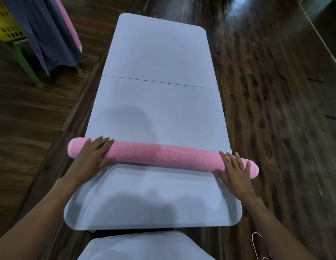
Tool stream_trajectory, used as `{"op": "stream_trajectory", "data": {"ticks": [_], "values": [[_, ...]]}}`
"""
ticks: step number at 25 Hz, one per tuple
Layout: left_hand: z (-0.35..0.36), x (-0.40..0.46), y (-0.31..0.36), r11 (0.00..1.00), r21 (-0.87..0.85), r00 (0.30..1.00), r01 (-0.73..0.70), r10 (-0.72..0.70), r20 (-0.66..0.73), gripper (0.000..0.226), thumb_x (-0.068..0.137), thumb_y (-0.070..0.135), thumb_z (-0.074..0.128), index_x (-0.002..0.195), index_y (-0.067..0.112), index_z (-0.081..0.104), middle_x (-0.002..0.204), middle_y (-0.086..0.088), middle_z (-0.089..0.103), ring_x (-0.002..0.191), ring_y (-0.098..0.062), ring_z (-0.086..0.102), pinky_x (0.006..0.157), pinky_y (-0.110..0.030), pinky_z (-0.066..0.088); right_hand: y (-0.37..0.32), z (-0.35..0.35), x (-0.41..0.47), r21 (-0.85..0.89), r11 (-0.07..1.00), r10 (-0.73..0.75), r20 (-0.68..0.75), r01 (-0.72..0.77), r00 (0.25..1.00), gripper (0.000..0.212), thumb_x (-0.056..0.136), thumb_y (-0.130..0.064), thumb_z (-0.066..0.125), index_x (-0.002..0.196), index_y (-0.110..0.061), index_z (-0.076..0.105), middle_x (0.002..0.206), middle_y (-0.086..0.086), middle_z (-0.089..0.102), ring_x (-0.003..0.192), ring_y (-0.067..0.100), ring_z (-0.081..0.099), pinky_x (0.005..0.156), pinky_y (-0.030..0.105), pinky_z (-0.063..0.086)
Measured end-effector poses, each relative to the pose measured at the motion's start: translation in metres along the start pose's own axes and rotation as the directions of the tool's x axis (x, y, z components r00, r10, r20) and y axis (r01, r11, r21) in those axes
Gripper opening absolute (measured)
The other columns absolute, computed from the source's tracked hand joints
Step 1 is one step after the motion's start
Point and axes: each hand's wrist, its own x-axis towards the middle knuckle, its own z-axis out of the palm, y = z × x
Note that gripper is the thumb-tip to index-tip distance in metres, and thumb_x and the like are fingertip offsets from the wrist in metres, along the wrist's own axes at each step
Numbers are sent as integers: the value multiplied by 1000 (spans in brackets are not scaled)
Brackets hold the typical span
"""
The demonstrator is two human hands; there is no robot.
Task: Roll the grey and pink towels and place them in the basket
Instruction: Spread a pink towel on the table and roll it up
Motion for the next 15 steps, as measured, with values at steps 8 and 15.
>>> {"op": "stream_trajectory", "data": {"ticks": [8,15], "values": [[5,33,43,942,-33,925,335,-335,-182,45,92,36,59,122,3,57,106,-24,66,89,-44,61,78,-50,46,-58,-15,39,379,896,268,-50,-230,962,33,95,-38,55,122,-20,49,112,1,61,101,32,60,97,56,40],[26,15,143,874,45,873,484,-486,38,49,95,57,40,112,13,52,104,-10,64,91,-32,62,74,-38,47,-173,-6,25,234,951,170,148,-202,974,63,99,-38,45,151,-10,21,140,15,44,119,38,48,99,48,38]]}}
